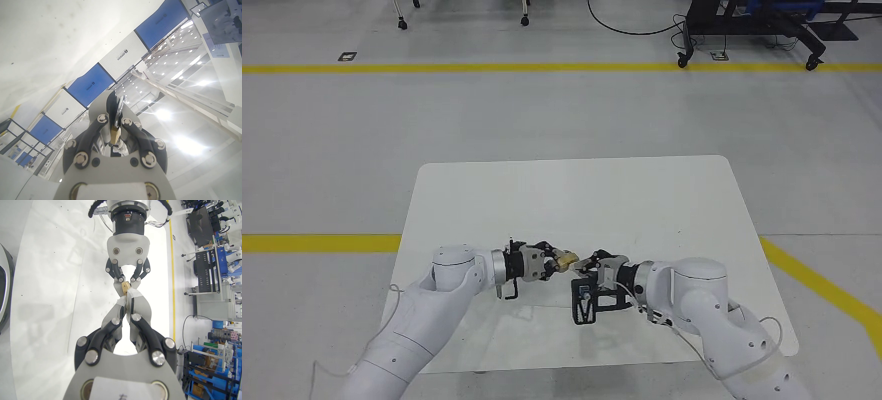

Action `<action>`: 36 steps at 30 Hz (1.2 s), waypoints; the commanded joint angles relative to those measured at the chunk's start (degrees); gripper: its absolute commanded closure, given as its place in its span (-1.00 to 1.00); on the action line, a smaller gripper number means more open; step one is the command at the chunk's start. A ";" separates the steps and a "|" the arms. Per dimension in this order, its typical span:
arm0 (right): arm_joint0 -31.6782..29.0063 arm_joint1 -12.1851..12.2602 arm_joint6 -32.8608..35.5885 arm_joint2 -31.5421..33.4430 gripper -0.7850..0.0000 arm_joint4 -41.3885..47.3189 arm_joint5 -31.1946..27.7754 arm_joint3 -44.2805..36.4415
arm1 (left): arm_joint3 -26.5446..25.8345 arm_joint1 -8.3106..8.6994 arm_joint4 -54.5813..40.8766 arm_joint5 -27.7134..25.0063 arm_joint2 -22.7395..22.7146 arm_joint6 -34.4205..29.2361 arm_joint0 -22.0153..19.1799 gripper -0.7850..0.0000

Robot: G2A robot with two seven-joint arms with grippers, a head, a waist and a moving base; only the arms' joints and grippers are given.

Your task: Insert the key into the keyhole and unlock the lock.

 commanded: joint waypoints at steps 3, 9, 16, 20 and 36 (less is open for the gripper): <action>0.19 -0.02 0.52 -0.42 1.00 -0.49 0.49 -0.10 | 0.10 -0.01 0.32 -0.15 0.01 0.07 -0.09 1.00; 0.13 0.01 2.46 -1.42 1.00 -2.34 0.33 -1.64 | -0.04 0.00 1.16 -0.48 0.03 0.59 -0.06 1.00; -0.43 -0.16 7.50 -3.21 1.00 -4.40 0.36 -4.05 | -0.07 -0.04 1.65 -0.36 0.15 0.98 -0.07 1.00; -0.51 -0.36 9.88 -3.67 1.00 -4.03 0.73 -4.50 | -0.09 -0.06 1.70 -0.35 0.11 0.97 -0.03 1.00; 0.61 -1.05 14.04 -5.16 1.00 -2.46 1.03 -3.84 | -0.29 -0.06 2.95 -0.33 0.22 1.05 -0.03 1.00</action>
